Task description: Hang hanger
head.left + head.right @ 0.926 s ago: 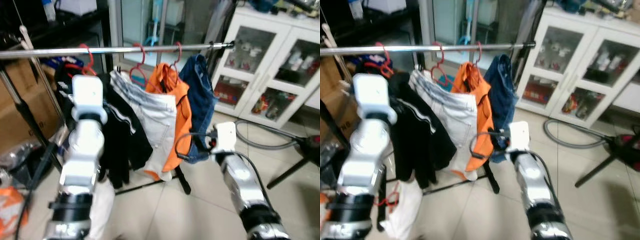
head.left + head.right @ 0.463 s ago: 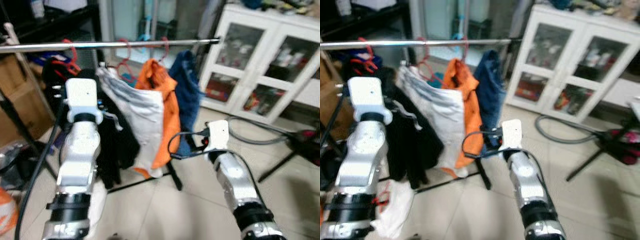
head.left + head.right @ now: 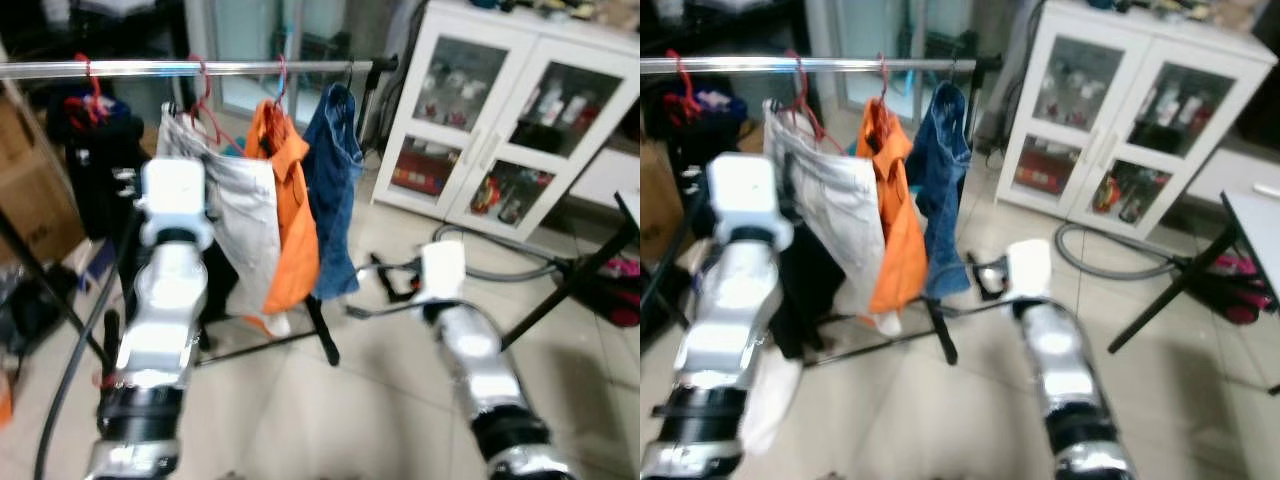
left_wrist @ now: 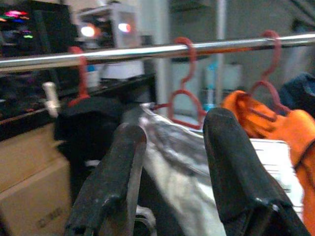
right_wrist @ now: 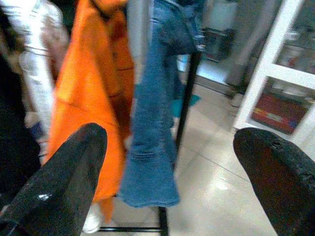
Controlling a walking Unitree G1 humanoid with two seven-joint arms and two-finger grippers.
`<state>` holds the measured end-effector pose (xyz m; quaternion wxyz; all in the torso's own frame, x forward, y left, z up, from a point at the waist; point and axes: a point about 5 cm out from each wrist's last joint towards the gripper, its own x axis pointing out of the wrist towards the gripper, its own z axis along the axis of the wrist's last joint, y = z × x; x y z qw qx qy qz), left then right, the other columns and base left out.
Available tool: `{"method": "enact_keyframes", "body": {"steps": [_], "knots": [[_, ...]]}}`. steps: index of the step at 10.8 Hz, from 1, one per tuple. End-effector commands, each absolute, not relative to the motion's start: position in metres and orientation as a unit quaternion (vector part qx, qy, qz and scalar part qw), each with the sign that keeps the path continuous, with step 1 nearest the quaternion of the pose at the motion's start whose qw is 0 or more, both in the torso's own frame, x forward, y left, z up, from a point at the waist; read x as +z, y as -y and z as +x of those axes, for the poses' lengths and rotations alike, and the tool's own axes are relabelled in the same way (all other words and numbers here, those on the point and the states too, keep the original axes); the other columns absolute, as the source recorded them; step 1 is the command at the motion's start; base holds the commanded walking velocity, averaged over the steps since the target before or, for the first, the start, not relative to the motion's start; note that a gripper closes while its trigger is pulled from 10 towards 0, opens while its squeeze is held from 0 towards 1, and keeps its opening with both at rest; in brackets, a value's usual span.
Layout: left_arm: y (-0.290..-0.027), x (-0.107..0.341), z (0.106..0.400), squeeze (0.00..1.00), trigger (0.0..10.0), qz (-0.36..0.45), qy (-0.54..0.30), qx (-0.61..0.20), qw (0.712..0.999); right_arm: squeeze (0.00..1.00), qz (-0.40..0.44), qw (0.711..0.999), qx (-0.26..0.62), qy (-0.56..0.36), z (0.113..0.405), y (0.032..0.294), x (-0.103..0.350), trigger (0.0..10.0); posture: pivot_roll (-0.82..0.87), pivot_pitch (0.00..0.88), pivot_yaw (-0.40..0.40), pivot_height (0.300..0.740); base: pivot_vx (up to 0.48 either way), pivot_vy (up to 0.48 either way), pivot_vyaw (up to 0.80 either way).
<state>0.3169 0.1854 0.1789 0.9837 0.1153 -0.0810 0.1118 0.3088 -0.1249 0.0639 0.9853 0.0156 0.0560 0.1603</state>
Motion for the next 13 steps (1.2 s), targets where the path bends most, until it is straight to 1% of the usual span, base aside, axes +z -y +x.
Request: {"method": "enact_keyframes", "body": {"steps": [1, 3, 4, 5, 13], "knots": [[-0.1795, 0.1816, 0.3188, 0.0, 10.0, 0.11, 0.086, 0.105, 0.985, 0.0, 0.008, 0.988, 0.149, -0.05, 0.3112, 0.1343, 0.0675, 10.0, 0.07, 0.0, -0.076, 0.74, 0.281, -0.386, 0.0], [-0.1814, 0.1797, 0.3191, 0.0, 10.0, 0.104, 0.084, 0.115, 0.984, 0.0, 0.006, 0.987, 0.15, -0.05, 0.3113, 0.1344, 0.0677, 10.0, 0.07, 0.0, -0.076, 0.74, 0.0, 0.0, 0.0], [-0.1812, 0.177, 0.3196, 0.0, 10.0, 0.107, 0.076, 0.112, 0.985, 0.0, 0.001, 0.987, 0.153, -0.052, 0.3109, 0.1334, 0.0671, 10.0, 0.07, 0.0, -0.075, 0.74, 0.0, 0.0, 0.77], [-0.1805, 0.1757, 0.3187, 0.0, 10.0, 0.094, 0.074, 0.104, 0.987, 0.0, 0.0, 0.987, 0.151, -0.055, 0.3102, 0.1329, 0.0659, 10.0, 0.06, 0.0, -0.074, 0.74, 0.469, 0.0, 0.74], [-0.1807, 0.1739, 0.3187, 0.0, 10.0, 0.089, 0.071, 0.098, 0.989, 0.0, 0.006, 0.987, 0.15, -0.053, 0.3119, 0.133, 0.0669, 10.0, 0.07, 0.0, -0.087, 0.74, 0.458, 0.0, 0.0]]}}
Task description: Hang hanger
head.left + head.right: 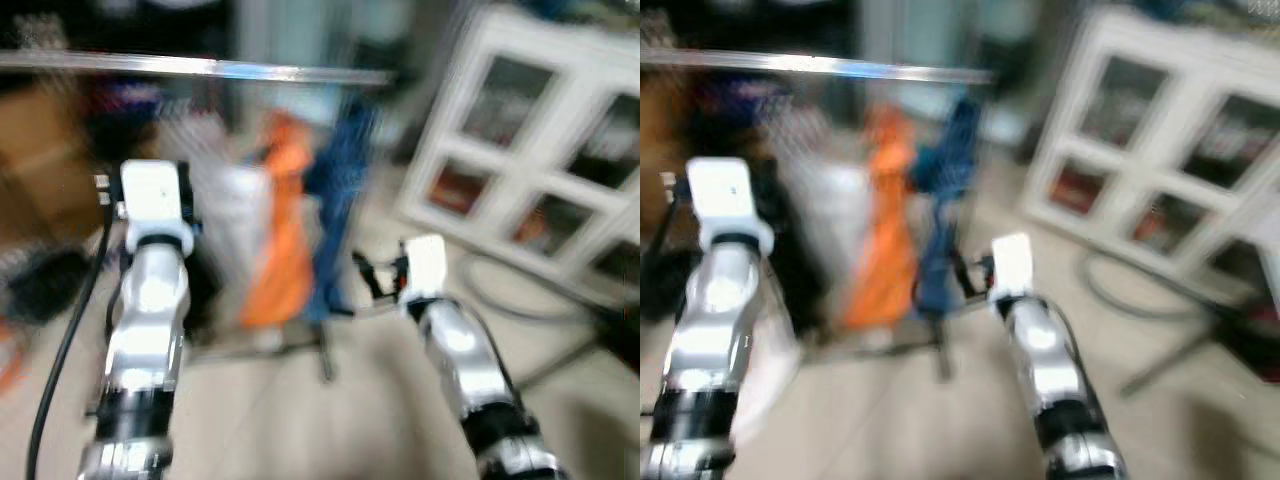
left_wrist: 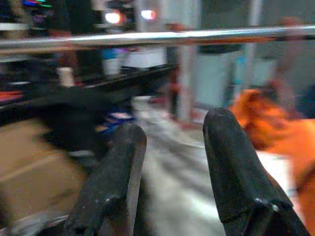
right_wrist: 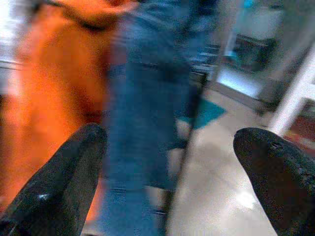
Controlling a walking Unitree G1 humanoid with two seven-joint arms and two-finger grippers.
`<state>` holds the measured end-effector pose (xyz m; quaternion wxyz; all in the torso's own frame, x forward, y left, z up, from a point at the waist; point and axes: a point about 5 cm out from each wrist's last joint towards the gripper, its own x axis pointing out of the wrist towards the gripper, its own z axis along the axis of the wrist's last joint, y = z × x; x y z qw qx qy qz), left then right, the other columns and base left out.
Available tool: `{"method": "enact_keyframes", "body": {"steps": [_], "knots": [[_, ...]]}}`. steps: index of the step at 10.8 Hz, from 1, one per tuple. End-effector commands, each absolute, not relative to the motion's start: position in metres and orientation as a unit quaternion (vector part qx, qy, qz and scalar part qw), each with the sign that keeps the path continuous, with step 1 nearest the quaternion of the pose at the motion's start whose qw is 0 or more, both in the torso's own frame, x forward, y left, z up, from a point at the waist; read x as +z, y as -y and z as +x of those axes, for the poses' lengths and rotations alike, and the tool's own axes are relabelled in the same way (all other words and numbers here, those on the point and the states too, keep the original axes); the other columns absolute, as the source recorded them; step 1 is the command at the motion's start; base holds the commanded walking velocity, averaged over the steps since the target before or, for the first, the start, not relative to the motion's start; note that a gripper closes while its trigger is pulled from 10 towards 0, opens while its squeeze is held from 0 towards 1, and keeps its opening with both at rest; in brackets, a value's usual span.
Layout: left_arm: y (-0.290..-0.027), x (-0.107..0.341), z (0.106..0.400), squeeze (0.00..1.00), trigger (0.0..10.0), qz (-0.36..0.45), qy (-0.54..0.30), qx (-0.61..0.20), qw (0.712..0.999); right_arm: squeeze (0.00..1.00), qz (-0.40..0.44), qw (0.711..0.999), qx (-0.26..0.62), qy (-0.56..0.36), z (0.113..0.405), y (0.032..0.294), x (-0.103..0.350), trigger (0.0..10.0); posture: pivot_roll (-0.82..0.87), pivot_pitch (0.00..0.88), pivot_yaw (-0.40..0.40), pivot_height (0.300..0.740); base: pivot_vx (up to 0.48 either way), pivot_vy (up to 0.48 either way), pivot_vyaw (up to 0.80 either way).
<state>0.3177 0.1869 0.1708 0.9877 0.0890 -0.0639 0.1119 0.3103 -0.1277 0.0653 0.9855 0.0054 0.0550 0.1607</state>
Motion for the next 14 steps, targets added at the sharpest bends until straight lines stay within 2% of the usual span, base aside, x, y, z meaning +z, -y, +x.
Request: {"method": "enact_keyframes", "body": {"steps": [1, 2, 4, 5, 8, 12, 13, 14], "knots": [[-0.181, 0.177, 0.318, 0.0, 10.0, 0.093, 0.078, 0.095, 0.988, 0.0, 0.006, 0.988, 0.144, -0.045, 0.313, 0.133, 0.07, 10.0, 0.08, 0.0, -0.086, 0.74, 0.458, 0.0, 0.0], [-0.179, 0.184, 0.318, 0.0, 10.0, 0.098, 0.101, 0.084, 0.986, 0.0, 0.004, 0.991, 0.133, -0.034, 0.315, 0.134, 0.075, 10.0, 0.08, 0.0, -0.085, 0.74, 0.458, 0.0, 0.0], [-0.171, 0.202, 0.318, 0.0, 10.0, 0.122, 0.142, 0.072, 0.98, 1.0, 0.04, 0.992, 0.113, 0.033, 0.327, 0.133, 0.111, 10.0, 0.07, 0.001, -0.081, 0.74, 0.0, 0.0, 0.0], [-0.167, 0.202, 0.319, 0.0, 10.0, 0.132, 0.143, 0.068, 0.978, 1.0, 0.066, 0.985, 0.144, 0.065, 0.336, 0.122, 0.133, 10.0, 0.07, 0.0, -0.079, 0.74, 0.0, 0.0, 0.0], [-0.168, 0.171, 0.317, 0.0, 10.0, 0.062, 0.068, 0.061, 0.994, 1.0, 0.072, 0.985, 0.154, 0.003, 0.345, 0.112, 0.113, 10.0, 0.08, 0.0, -0.085, 0.74, 0.0, 0.0, 0.0], [-0.161, 0.16, 0.302, 0.0, 10.0, 0.073, 0.058, 0.048, 0.994, 1.0, 0.119, 0.978, 0.167, 0.023, 0.365, 0.09, 0.141, 10.0, 0.12, 0.017, -0.104, 0.74, 0.0, 0.0, 0.0], [-0.164, 0.156, 0.298, 0.0, 10.0, 0.078, 0.049, 0.052, 0.994, 1.0, 0.106, 0.98, 0.17, 0.015, 0.372, 0.084, 0.145, 10.0, 0.14, 0.025, -0.116, 0.74, 0.0, 0.0, 0.0], [-0.167, 0.153, 0.294, 0.0, 10.0, 0.082, 0.043, 0.057, 0.994, 0.0, 0.097, 0.981, 0.169, 0.007, 0.375, 0.082, 0.146, 10.0, 0.15, 0.031, -0.125, 0.74, 0.0, 0.0, 0.0]]}}
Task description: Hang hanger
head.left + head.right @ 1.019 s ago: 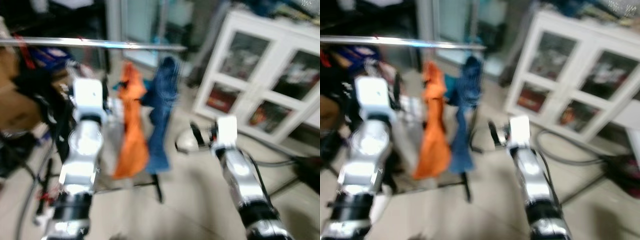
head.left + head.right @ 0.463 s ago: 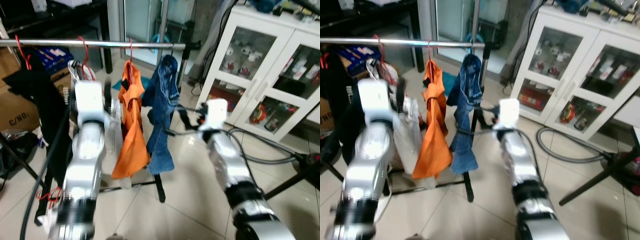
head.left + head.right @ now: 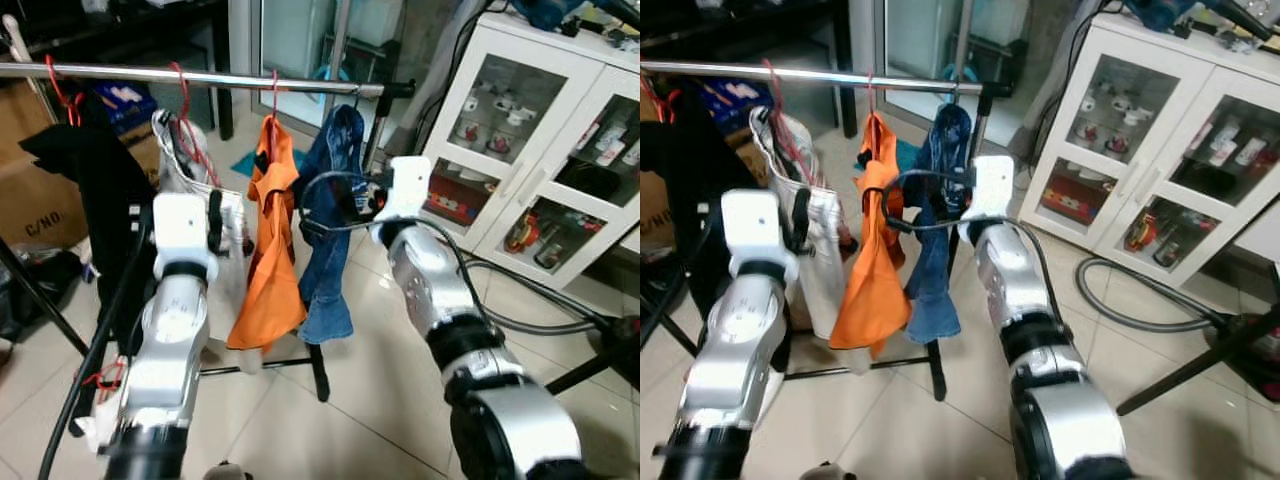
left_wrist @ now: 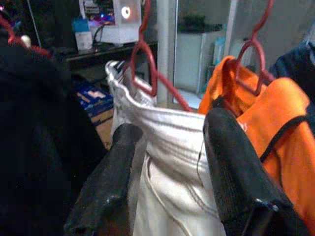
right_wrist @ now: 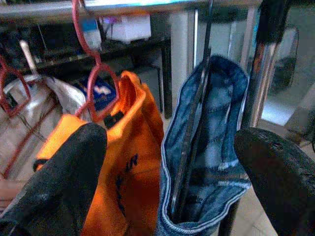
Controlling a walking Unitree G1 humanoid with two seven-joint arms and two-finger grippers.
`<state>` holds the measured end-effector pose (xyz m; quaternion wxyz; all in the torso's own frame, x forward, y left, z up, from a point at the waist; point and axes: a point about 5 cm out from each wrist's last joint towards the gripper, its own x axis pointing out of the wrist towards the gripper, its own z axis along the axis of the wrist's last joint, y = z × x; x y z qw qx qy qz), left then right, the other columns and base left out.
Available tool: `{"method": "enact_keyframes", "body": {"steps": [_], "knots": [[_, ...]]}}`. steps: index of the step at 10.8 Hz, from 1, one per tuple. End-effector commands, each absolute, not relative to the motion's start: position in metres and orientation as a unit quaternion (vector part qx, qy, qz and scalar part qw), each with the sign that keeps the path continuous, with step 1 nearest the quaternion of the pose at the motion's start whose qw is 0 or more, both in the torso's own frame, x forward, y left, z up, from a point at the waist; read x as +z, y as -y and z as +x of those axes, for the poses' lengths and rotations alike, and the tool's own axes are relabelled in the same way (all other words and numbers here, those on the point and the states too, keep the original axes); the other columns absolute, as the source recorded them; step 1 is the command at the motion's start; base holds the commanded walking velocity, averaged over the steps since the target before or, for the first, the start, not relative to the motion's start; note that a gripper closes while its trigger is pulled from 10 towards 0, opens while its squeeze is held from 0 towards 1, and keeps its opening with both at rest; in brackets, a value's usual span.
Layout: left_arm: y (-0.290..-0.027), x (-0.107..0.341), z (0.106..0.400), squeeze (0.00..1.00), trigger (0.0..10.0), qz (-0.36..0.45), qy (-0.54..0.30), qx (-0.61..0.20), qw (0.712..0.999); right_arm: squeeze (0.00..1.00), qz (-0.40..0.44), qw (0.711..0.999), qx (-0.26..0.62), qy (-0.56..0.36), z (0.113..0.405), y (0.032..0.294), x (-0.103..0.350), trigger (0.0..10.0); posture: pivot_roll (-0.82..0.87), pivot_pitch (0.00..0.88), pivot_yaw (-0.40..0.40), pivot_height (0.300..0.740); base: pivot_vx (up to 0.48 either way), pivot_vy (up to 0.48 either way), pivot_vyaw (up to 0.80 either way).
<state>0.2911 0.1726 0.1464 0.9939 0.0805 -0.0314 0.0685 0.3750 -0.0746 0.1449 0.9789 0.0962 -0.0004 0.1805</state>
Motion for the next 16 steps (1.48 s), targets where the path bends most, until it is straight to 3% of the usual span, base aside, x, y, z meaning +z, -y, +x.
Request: {"method": "enact_keyframes", "body": {"steps": [1, 7, 12, 14, 16], "knots": [[-0.172, 0.15, 0.286, 0.0, 10.0, 0.083, 0.035, 0.071, 0.993, 0.0, 0.084, 0.982, 0.169, 0.0, 0.38, 0.08, 0.149, 10.0, 0.18, 0.045, -0.147, 0.74, 0.0, 0.0, 0.0], [-0.184, 0.143, 0.259, 0.0, 10.0, 0.085, 0.016, 0.118, 0.989, 0.0, 0.06, 0.985, 0.16, -0.013, 0.397, 0.074, 0.168, 10.0, 0.28, 0.083, -0.209, 0.74, 0.0, 0.0, 0.0], [-0.188, 0.144, 0.254, 0.0, 10.0, 0.088, 0.009, 0.129, 0.988, 0.0, 0.113, 0.983, 0.143, -0.027, 0.407, 0.072, 0.186, 10.0, 0.3, 0.093, -0.207, 0.74, 0.0, 0.0, 0.0], [-0.177, 0.157, 0.26, 0.0, 10.0, 0.127, 0.045, 0.092, 0.987, 0.0, 0.125, 0.982, 0.131, 0.046, 0.406, 0.075, 0.2, 10.0, 0.28, 0.083, -0.188, 0.74, 0.0, 0.0, 0.0], [-0.166, 0.164, 0.266, 0.0, 10.0, 0.14, 0.062, 0.06, 0.986, 0.0, 0.14, 0.982, 0.118, 0.048, 0.399, 0.077, 0.184, 10.0, 0.25, 0.075, -0.167, 0.74, 0.0, 0.0, 0.0]]}}
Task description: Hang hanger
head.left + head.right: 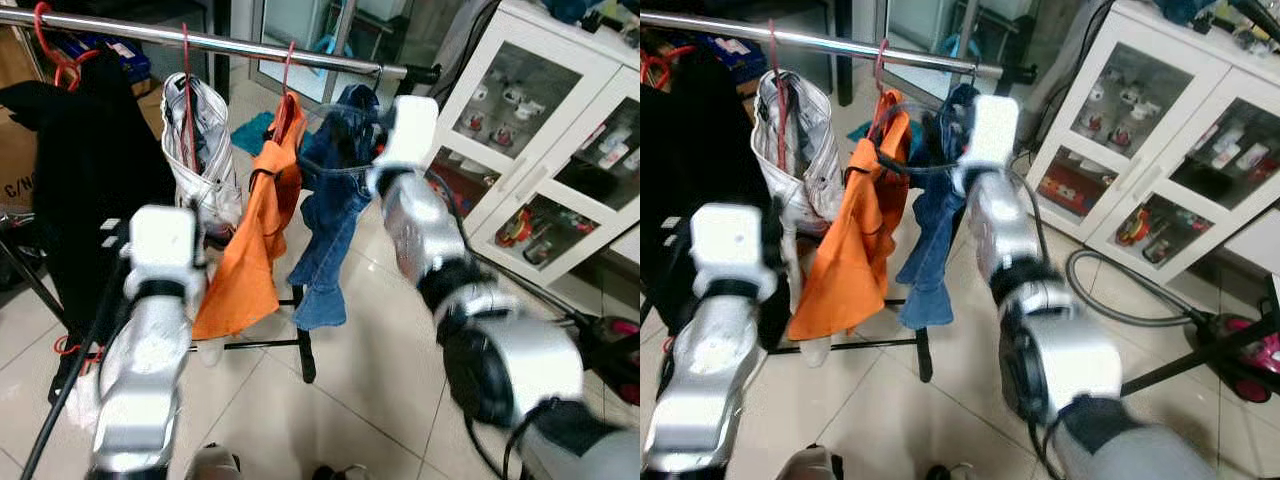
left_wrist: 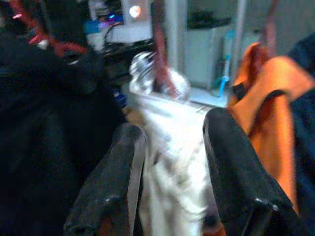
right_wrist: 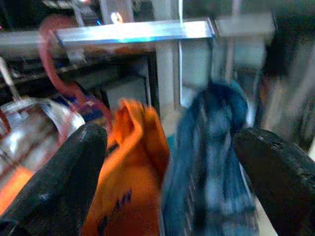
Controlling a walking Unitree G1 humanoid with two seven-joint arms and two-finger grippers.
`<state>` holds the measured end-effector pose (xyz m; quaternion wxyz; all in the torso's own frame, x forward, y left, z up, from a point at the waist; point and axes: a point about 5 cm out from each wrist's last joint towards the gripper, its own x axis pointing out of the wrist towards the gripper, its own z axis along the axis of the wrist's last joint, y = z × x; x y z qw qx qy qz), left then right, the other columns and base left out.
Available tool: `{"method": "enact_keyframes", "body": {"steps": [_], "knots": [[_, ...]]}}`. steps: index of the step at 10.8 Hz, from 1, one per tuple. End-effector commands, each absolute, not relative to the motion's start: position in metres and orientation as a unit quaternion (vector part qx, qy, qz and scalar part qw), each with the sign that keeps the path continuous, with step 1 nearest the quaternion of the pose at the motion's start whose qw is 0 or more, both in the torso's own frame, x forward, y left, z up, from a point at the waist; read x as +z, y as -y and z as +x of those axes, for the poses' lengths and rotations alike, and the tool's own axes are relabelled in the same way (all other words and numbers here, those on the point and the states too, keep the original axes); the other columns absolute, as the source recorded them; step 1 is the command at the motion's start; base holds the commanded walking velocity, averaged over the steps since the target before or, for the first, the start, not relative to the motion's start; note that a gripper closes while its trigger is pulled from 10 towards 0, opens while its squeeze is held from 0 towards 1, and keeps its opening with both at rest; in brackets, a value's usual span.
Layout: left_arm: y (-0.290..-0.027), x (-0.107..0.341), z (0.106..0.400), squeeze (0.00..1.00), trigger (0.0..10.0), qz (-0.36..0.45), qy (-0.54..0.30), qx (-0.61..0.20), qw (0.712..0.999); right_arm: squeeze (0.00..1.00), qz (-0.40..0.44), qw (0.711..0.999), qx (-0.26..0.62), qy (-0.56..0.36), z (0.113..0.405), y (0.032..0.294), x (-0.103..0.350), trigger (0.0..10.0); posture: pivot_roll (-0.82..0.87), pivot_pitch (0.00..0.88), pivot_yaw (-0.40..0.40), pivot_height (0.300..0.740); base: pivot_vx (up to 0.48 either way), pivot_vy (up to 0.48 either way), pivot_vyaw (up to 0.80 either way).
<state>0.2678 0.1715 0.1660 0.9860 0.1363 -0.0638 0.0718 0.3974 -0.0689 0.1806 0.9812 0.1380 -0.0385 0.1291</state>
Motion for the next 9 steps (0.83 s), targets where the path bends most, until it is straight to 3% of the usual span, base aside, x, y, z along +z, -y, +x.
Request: {"method": "enact_keyframes", "body": {"steps": [1, 5, 9], "knots": [[-0.162, 0.161, 0.271, 0.0, 10.0, 0.139, 0.057, 0.046, 0.988, 0.0, 0.148, 0.983, 0.109, 0.017, 0.397, 0.077, 0.171, 10.0, 0.23, 0.07, -0.15, 0.74, 0.0, 0.0, 0.0], [-0.158, 0.175, 0.278, 0.0, 10.0, 0.157, 0.094, 0.03, 0.983, 0.0, 0.149, 0.983, 0.099, 0.038, 0.395, 0.08, 0.171, 10.0, 0.22, 0.046, -0.14, 0.74, 0.0, 0.0, 0.0], [-0.146, 0.199, 0.281, 0.0, 10.0, 0.196, 0.159, -0.014, 0.967, 0.0, 0.154, 0.982, 0.097, 0.051, 0.394, 0.077, 0.174, 10.0, 0.22, 0.021, -0.123, 0.74, 0.442, 0.0, 0.0]]}}
